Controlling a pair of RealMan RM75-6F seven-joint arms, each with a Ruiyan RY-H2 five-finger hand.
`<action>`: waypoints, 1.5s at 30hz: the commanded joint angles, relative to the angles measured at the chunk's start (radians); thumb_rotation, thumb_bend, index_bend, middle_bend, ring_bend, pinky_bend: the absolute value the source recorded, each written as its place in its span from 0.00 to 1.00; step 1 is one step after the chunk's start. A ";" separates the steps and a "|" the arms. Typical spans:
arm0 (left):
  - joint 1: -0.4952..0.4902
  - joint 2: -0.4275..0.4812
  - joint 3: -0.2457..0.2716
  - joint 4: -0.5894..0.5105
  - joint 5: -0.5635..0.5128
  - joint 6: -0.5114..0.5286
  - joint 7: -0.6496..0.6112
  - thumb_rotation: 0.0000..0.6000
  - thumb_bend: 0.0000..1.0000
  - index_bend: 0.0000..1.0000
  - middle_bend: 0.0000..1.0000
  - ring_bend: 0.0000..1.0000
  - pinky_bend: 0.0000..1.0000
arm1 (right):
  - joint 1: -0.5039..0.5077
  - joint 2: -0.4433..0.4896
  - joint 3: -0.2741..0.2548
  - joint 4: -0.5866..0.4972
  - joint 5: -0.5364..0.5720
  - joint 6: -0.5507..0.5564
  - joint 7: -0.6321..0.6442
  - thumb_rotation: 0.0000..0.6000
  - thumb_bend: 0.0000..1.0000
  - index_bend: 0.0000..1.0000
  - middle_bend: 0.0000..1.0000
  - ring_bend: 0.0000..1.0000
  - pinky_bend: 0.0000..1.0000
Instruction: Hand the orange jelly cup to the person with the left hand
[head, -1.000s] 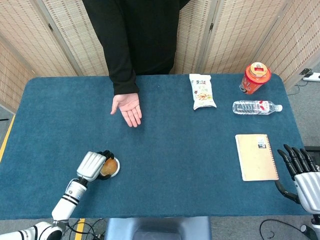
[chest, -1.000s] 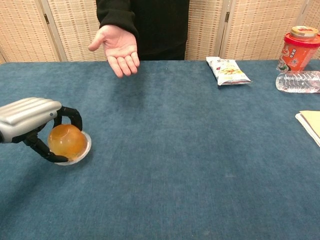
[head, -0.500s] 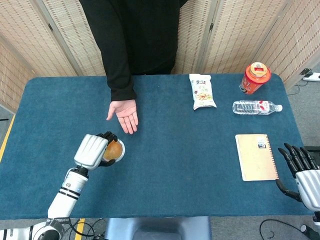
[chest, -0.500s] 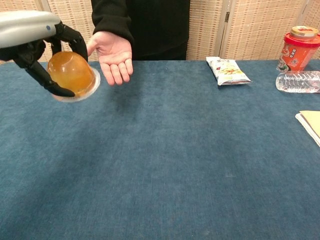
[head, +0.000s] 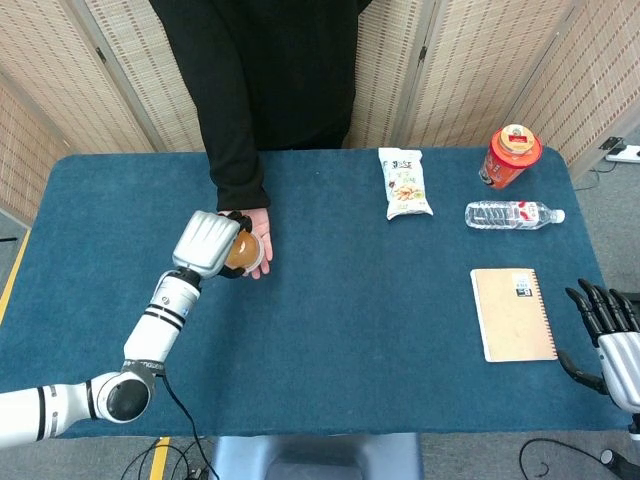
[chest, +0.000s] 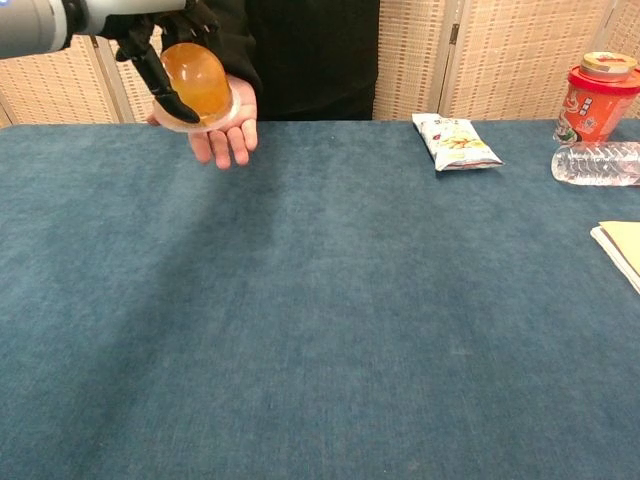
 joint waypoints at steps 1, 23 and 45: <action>-0.074 -0.039 0.021 0.133 0.004 -0.067 -0.035 1.00 0.26 0.56 0.72 0.56 0.71 | 0.005 -0.001 0.008 -0.004 0.016 -0.010 -0.008 1.00 0.25 0.00 0.00 0.00 0.00; -0.118 0.042 0.116 -0.020 -0.060 0.077 -0.070 1.00 0.14 0.08 0.10 0.06 0.40 | -0.013 0.001 -0.004 0.003 -0.025 0.033 0.014 1.00 0.25 0.00 0.00 0.00 0.00; 0.556 0.179 0.640 -0.148 0.765 0.771 -0.317 1.00 0.14 0.04 0.04 0.00 0.15 | 0.002 -0.021 -0.021 -0.004 -0.053 -0.003 -0.064 1.00 0.25 0.00 0.00 0.00 0.00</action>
